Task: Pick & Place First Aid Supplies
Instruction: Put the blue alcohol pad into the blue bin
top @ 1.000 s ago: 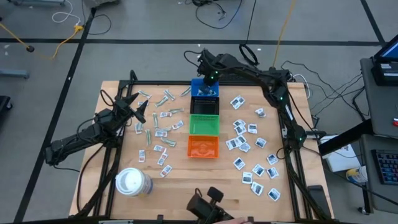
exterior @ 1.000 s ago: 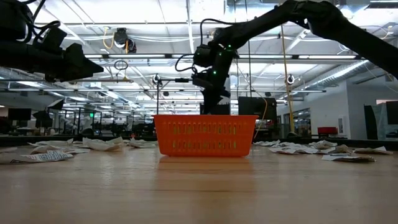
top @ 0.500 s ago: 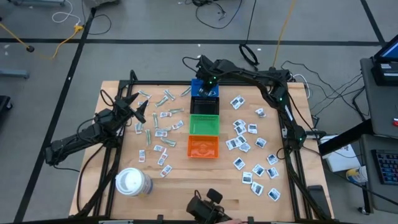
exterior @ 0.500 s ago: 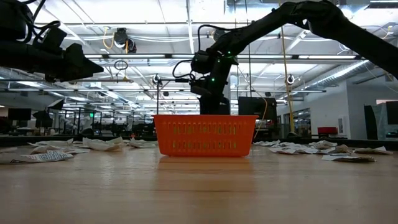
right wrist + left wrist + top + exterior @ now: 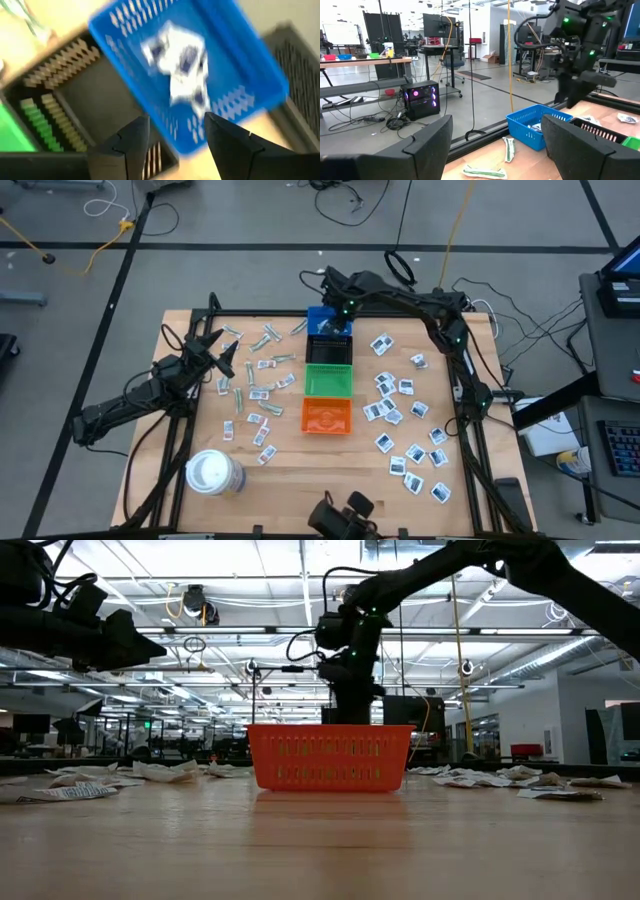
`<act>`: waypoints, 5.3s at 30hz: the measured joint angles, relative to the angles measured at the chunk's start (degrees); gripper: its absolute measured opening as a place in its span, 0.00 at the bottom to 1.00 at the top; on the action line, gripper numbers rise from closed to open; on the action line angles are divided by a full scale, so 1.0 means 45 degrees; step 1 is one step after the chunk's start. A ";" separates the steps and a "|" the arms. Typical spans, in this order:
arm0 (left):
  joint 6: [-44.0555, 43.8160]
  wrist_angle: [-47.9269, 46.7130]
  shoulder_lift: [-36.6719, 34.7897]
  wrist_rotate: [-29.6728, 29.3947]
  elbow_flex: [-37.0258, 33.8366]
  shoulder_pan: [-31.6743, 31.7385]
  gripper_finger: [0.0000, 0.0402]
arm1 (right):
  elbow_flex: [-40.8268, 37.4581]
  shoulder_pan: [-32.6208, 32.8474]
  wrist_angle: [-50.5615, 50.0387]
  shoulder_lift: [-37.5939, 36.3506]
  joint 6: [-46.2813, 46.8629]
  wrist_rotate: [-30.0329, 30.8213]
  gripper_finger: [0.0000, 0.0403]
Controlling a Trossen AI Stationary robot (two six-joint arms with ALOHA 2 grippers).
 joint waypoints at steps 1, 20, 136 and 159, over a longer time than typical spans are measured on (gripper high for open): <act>-0.0002 0.0002 0.0002 0.0001 0.0000 -0.0003 0.76 | -0.0004 -0.0004 -0.0377 -0.0078 0.0177 -0.0002 0.45; 0.0002 -0.0002 0.0002 0.0001 0.0000 0.0001 0.76 | -0.0486 -0.0017 -0.3682 -0.0531 0.1805 -0.0032 0.43; -0.0003 -0.0002 -0.0002 0.0001 0.0000 0.0001 0.76 | -0.5384 0.1311 -0.3887 -0.4546 0.1278 0.0342 0.00; -0.0003 0.0002 0.0002 0.0001 0.0000 -0.0004 0.76 | 0.2085 0.0083 -0.0255 0.1608 -0.0056 0.0363 0.00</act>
